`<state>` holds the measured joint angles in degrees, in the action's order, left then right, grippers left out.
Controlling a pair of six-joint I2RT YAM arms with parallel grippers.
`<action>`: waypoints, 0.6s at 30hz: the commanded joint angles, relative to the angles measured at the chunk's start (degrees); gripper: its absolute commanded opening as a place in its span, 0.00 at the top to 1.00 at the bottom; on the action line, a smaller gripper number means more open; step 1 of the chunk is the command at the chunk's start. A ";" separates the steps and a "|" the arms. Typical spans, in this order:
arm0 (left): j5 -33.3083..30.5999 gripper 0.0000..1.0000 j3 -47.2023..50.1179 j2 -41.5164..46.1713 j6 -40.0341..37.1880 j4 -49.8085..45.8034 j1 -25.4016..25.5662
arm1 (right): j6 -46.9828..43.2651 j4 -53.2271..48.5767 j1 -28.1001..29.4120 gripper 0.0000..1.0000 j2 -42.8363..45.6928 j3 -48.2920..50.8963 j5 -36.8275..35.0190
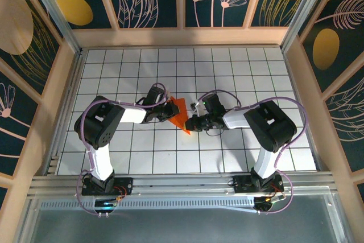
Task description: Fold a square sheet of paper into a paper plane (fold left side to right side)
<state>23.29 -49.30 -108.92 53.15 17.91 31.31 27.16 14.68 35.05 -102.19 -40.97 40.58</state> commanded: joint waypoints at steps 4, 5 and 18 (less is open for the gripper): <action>-4.22 1.00 0.96 -2.34 -1.19 -4.48 -0.09 | -0.75 -1.54 0.80 1.00 0.94 1.33 -0.58; -4.28 1.00 0.89 -2.33 -1.17 -4.46 -0.05 | -0.71 -1.65 0.78 1.00 0.98 1.33 -0.74; -4.38 1.00 0.96 -2.43 -1.26 -4.55 -0.03 | -2.45 -4.88 0.85 1.00 2.10 1.24 -2.41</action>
<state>23.29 -49.30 -108.92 53.15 17.91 31.31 26.44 13.65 35.27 -101.93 -40.71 39.46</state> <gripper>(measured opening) 0.049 0.051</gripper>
